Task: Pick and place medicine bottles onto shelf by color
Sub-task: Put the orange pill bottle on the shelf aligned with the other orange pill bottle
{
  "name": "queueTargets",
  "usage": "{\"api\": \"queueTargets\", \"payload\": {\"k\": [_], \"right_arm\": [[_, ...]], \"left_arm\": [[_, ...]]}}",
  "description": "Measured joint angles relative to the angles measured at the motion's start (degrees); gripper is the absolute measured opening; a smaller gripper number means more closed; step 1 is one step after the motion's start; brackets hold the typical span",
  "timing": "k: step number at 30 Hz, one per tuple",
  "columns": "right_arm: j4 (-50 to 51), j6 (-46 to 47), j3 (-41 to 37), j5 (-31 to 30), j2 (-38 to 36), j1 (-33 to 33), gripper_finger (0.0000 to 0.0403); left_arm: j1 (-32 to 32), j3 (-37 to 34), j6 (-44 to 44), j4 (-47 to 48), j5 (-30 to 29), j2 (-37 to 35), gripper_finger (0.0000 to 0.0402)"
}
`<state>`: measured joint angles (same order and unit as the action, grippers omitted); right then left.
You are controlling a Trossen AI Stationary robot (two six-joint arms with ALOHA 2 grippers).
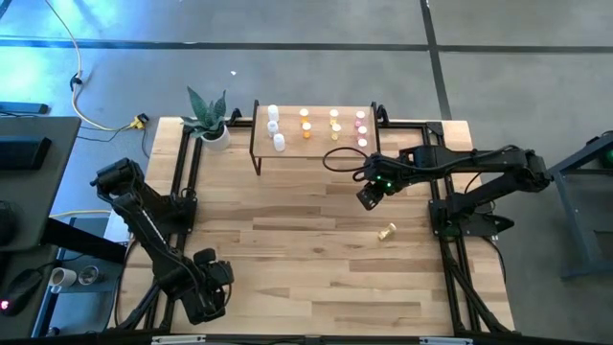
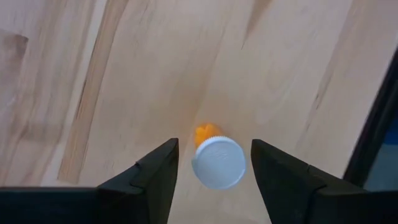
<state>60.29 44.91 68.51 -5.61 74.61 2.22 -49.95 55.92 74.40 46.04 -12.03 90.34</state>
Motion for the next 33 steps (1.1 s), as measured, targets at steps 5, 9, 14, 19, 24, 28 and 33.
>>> {"api": "queueTargets", "payload": {"k": [5,9,14,19,24,28,33], "right_arm": [[0.0,0.0,0.0,0.0,0.0,0.0,0.0158],[0.0,0.0,0.0,0.0,0.0,0.0,0.0158],[0.0,-0.2,0.0,0.0,0.0,0.0,0.0158],[0.0,-0.2,0.0,0.0,0.0,0.0,0.0158],[0.0,-0.2,0.0,0.0,0.0,0.0,0.0158],[0.0,-0.4,0.0,0.0,0.0,0.0,0.0158],[0.0,-0.4,0.0,0.0,0.0,0.0,0.0158]], "left_arm": [[0.0,0.0,0.0,0.0,1.1,1.3,0.0176],[0.0,0.0,0.0,-0.1,2.4,2.2,0.0160],[0.0,0.0,0.0,-0.7,2.4,2.2,0.0139],[0.0,0.0,0.0,-1.6,2.2,2.2,0.0128],[0.0,0.0,-0.6,-2.7,1.0,2.2,0.0127],[0.0,0.0,-0.6,-2.8,1.0,2.2,0.0127],[0.0,0.0,-0.6,-2.8,1.0,2.2,0.0127]]}}
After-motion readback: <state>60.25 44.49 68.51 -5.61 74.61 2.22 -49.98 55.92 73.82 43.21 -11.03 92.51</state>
